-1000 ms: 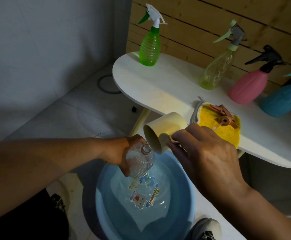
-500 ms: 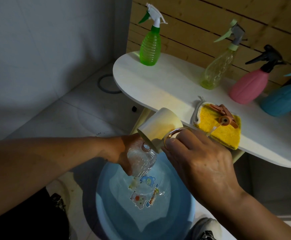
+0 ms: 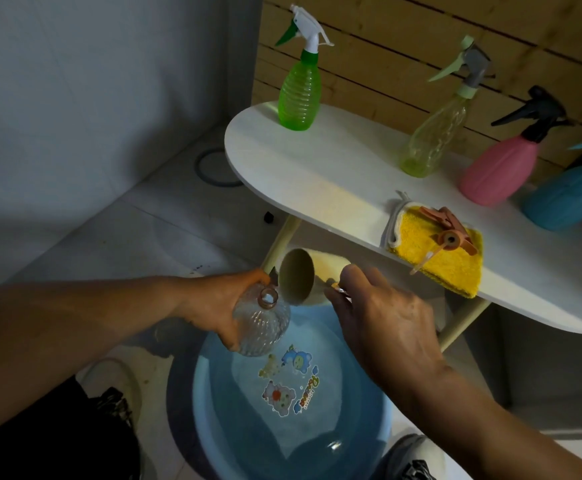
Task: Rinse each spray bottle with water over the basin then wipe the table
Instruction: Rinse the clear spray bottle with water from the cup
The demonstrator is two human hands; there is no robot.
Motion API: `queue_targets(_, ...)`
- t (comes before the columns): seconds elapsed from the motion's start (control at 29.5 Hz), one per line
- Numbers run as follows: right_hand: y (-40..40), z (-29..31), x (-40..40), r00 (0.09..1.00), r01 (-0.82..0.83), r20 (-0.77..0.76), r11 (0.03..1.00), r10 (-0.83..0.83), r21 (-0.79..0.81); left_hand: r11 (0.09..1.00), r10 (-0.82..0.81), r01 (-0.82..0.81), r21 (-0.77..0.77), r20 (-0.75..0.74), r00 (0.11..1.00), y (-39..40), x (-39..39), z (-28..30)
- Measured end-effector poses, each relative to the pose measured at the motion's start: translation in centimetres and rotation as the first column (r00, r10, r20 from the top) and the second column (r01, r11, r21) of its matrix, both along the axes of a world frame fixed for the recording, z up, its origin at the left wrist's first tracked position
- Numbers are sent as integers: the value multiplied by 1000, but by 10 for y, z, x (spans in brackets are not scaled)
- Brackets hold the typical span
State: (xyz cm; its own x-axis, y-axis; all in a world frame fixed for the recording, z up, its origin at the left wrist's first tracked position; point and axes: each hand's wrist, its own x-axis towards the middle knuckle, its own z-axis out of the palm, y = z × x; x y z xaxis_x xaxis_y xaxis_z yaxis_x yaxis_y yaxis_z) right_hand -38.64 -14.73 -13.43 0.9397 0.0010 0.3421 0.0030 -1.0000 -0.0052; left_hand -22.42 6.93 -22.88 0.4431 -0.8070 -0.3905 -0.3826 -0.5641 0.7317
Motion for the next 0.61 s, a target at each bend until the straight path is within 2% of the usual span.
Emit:
queue_targets(0.07,-4,-13,7,996,68,-58,997,-65,45,1000,-6,6,9,2,1000,3,-1,2)
queue_targets(0.14,-11,-33,18,969,161,-204,982,-138,98,1000,-5,5,5,12,1000,6,-1,3)
queue_targets(0.24,-27,-73,32,881,264,-426,960,-203,88,1000,9,-8,-13,9,1000,6,-1,6)
queue_targets(0.34,-42,-117,30,791,323,-568,943,-226,75,1000,19,-19,-21,12,1000,3,-4,8)
queue_targets(0.44,-55,-158,21,741,338,-631,939,-229,56,999,26,-26,-25,20,999,1,-6,9)
queue_targets(0.61,-68,-200,14,628,238,-762,971,-158,-6,1000,4,-4,11,12,1000,-1,-4,4)
